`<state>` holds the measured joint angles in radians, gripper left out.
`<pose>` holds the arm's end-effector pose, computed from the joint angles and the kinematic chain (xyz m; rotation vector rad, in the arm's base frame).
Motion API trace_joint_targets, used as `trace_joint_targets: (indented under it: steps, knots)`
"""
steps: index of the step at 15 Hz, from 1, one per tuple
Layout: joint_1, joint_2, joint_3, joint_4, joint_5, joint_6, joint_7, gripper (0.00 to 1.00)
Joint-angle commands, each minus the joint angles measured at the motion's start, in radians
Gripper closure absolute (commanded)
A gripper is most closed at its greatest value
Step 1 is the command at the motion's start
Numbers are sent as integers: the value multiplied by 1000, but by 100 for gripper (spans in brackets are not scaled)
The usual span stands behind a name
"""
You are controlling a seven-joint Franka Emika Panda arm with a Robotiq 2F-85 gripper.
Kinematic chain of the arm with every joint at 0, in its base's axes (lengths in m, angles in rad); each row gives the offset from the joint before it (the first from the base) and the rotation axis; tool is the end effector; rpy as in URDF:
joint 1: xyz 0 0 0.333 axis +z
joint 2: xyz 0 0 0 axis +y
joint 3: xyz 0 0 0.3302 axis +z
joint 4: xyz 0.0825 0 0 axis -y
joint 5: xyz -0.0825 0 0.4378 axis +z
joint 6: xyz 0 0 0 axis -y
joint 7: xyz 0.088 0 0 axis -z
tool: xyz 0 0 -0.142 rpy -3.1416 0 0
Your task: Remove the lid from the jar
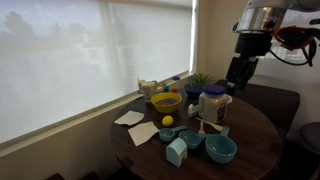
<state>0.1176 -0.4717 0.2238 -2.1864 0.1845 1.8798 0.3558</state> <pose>0.4440 0.1904 0.5517 -3.0080 0.1094 -0.1832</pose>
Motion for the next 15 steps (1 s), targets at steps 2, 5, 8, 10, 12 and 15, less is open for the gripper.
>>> trace_joint_targets:
  steps: [2, 5, 8, 10, 12, 15]
  knots:
    - [1, 1, -1, 2, -1, -2, 1, 0]
    - [1, 1, -1, 2, -1, -2, 1, 0]
    - [1, 1, -1, 2, -1, -2, 1, 0]
    - [-26, -1, 5, -10, -85, 25, -3, 0]
    - [-38, 5, -3, -4, -143, 13, -29, 0]
    - [-56, 11, -13, 5, -222, 15, -52, 0]
